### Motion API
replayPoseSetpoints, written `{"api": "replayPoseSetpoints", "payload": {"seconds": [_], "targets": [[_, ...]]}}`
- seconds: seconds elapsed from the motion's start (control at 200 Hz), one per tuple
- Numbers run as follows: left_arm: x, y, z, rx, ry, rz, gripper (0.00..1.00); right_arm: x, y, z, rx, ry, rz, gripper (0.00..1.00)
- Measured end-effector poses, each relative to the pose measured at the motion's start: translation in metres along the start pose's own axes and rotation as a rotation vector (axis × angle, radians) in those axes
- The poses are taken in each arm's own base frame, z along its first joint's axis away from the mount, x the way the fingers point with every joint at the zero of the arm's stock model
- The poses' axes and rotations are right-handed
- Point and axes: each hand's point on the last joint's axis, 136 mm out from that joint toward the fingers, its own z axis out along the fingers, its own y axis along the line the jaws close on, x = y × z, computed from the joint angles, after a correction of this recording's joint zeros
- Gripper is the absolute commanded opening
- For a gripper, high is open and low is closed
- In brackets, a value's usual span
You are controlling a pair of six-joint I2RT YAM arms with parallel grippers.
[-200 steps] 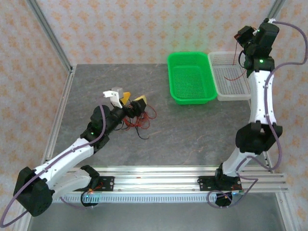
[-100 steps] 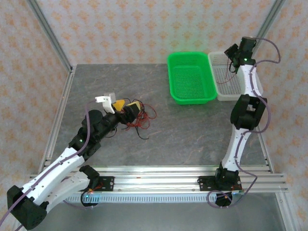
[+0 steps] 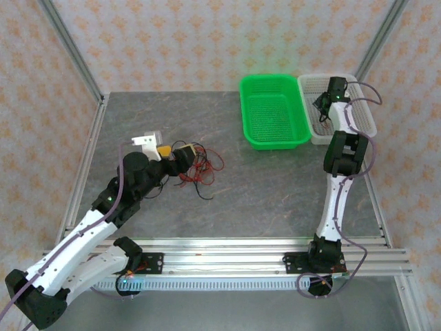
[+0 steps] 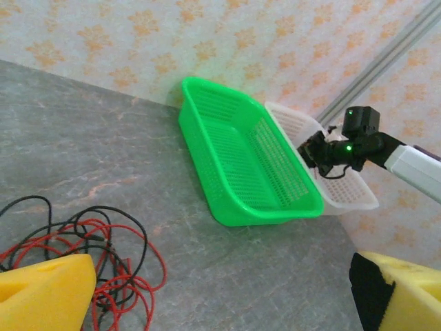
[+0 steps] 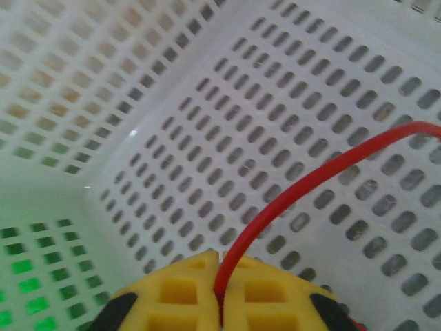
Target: Untangle the cables
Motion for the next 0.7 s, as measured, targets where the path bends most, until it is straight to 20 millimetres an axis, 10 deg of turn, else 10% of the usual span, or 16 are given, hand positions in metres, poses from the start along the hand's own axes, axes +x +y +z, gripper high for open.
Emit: {"api": "replayPoseSetpoints", "payload": {"seconds": [0.21,0.45,0.701], "targets": [[0.004,0.013,0.002,-0.088,0.035,-0.018,0.93,-0.013,-0.004,-0.010,0.058,-0.026,-0.019,0.56],[0.021,0.030,0.008,-0.179,0.109,-0.048,0.90,-0.014,-0.019,-0.026,0.147,-0.013,-0.060,0.69],[0.031,0.039,0.016,-0.234,0.152,-0.048,0.88,-0.044,-0.015,-0.119,0.182,-0.080,-0.091,0.70]]}}
